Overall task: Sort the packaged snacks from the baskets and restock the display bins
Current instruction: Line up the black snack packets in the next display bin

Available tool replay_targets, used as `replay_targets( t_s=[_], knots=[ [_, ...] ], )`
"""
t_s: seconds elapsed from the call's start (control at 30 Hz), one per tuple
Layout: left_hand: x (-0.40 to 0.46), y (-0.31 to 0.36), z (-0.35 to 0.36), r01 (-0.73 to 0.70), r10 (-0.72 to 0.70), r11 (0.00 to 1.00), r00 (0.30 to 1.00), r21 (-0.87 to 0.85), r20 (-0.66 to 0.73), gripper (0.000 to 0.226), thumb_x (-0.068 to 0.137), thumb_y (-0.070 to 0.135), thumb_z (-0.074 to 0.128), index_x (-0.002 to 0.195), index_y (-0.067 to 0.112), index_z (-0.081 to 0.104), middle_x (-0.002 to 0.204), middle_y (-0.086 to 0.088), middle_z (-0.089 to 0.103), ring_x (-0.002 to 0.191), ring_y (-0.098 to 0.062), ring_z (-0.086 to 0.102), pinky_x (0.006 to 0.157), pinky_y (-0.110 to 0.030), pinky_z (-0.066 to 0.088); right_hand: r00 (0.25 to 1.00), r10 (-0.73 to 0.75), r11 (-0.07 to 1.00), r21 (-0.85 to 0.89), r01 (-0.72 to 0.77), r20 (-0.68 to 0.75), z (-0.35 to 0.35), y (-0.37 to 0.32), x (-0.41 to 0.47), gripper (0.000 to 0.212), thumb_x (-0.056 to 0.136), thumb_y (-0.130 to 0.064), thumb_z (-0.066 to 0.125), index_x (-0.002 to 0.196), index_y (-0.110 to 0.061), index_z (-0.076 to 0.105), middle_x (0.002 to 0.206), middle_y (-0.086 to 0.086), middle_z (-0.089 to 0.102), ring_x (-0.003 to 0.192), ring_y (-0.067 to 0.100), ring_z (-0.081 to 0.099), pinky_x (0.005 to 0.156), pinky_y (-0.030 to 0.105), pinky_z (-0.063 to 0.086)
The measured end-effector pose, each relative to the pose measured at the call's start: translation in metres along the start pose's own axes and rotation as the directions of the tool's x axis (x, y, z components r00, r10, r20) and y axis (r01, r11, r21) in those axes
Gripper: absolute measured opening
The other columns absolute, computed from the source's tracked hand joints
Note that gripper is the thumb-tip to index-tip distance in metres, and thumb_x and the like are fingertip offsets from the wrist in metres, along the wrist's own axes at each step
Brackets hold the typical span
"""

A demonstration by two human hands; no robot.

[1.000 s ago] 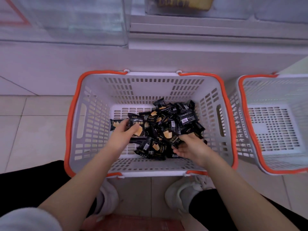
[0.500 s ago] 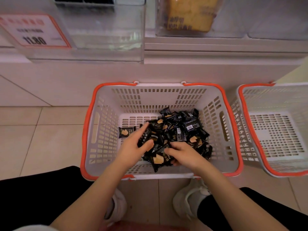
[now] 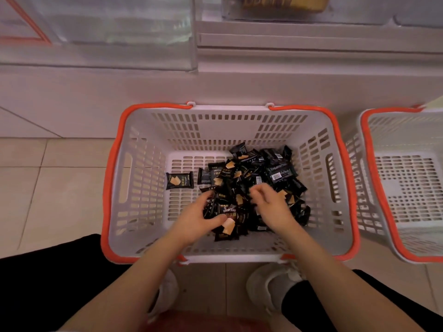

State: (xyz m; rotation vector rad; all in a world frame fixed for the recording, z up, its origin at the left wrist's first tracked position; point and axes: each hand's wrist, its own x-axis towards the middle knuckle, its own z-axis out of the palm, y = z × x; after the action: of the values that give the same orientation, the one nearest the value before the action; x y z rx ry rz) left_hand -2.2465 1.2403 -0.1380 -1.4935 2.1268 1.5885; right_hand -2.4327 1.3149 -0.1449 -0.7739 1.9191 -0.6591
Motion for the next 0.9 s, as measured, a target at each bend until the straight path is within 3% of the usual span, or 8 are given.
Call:
replay_targets(
  t_s=[0.07,0.17,0.3,0.6,0.67,0.73,0.83,0.9],
  knots=[
    [0.006,-0.002,-0.002,0.115,-0.116,0.984,0.993,-0.134,0.003,0.076,0.079,0.042,0.069,0.142,0.020,0.032,0.144,-0.005,0.042,0.132,-0.017,0.039,0.097,-0.025,0.032,0.987,-0.133,0.884,-0.462,0.078,-0.087,-0.019,0.017,0.017,0.026,0.096,-0.009,0.040,0.116,-0.009,0.056,0.117,0.010,0.057,0.102,0.025,0.055,0.084,0.035,0.046],
    [0.014,-0.004,-0.003,0.153,-0.155,0.963,0.988,-0.223,0.008,0.069,0.080,0.032,0.070,0.139,0.018,0.035,0.144,-0.007,0.041,0.130,-0.014,0.037,0.100,-0.029,0.031,0.989,0.016,0.636,-0.765,0.101,0.145,-0.041,0.042,0.032,0.051,0.090,0.002,0.040,0.139,-0.011,0.039,0.149,0.009,0.034,0.134,0.028,0.033,0.107,0.039,0.034],
    [0.021,-0.007,-0.004,0.196,-0.209,0.943,0.978,-0.268,-0.017,0.068,0.079,0.037,0.069,0.138,0.022,0.036,0.142,-0.005,0.041,0.127,-0.016,0.038,0.096,-0.029,0.034,0.969,0.125,0.460,-0.878,0.135,0.215,-0.051,0.054,0.036,0.066,0.091,-0.011,0.051,0.148,-0.024,0.020,0.157,-0.003,0.012,0.142,0.028,0.013,0.113,0.041,0.023],
    [0.031,-0.007,-0.003,0.253,-0.275,0.932,0.960,-0.259,-0.051,0.068,0.080,0.039,0.068,0.138,0.023,0.035,0.141,-0.006,0.042,0.124,-0.023,0.045,0.094,-0.031,0.037,0.937,-0.061,0.172,-0.921,0.350,0.344,-0.043,0.051,0.036,0.046,0.088,-0.008,0.049,0.132,-0.016,0.038,0.141,0.008,0.038,0.131,0.029,0.027,0.110,0.039,0.021],
    [0.032,-0.005,-0.003,0.250,-0.272,0.935,0.961,-0.253,-0.055,0.066,0.081,0.039,0.068,0.137,0.023,0.036,0.140,-0.006,0.043,0.123,-0.022,0.045,0.093,-0.031,0.037,0.927,-0.047,0.245,-0.896,0.372,0.372,-0.040,0.047,0.034,0.042,0.088,-0.008,0.050,0.129,-0.016,0.041,0.130,0.006,0.050,0.121,0.028,0.037,0.101,0.035,0.029],
    [0.033,-0.004,-0.001,0.238,-0.263,0.941,0.962,-0.240,-0.076,0.066,0.082,0.039,0.066,0.137,0.022,0.035,0.139,-0.005,0.044,0.116,-0.016,0.046,0.090,-0.027,0.036,0.951,-0.061,0.514,-0.807,0.291,0.304,-0.035,0.038,0.032,0.037,0.092,-0.015,0.052,0.129,-0.017,0.047,0.126,0.005,0.053,0.114,0.025,0.045,0.094,0.033,0.032],
    [0.035,-0.003,0.002,0.204,-0.232,0.955,0.966,-0.216,-0.112,0.066,0.083,0.037,0.066,0.138,0.019,0.034,0.138,-0.004,0.046,0.111,-0.010,0.043,0.087,-0.023,0.034,0.973,0.015,0.980,-0.196,0.031,0.228,-0.023,0.018,0.024,0.017,0.093,-0.018,0.055,0.110,-0.019,0.059,0.096,-0.001,0.061,0.085,0.010,0.056,0.083,0.028,0.041],
    [0.036,-0.003,0.004,0.172,-0.198,0.958,0.975,-0.230,-0.097,0.067,0.083,0.037,0.066,0.138,0.018,0.033,0.137,0.000,0.045,0.119,-0.008,0.040,0.090,-0.021,0.033,0.975,0.036,0.982,0.174,-0.076,0.220,-0.011,0.005,0.019,0.010,0.092,-0.014,0.056,0.101,-0.016,0.061,0.086,-0.005,0.064,0.074,0.004,0.060,0.072,0.019,0.047]
  ],
)
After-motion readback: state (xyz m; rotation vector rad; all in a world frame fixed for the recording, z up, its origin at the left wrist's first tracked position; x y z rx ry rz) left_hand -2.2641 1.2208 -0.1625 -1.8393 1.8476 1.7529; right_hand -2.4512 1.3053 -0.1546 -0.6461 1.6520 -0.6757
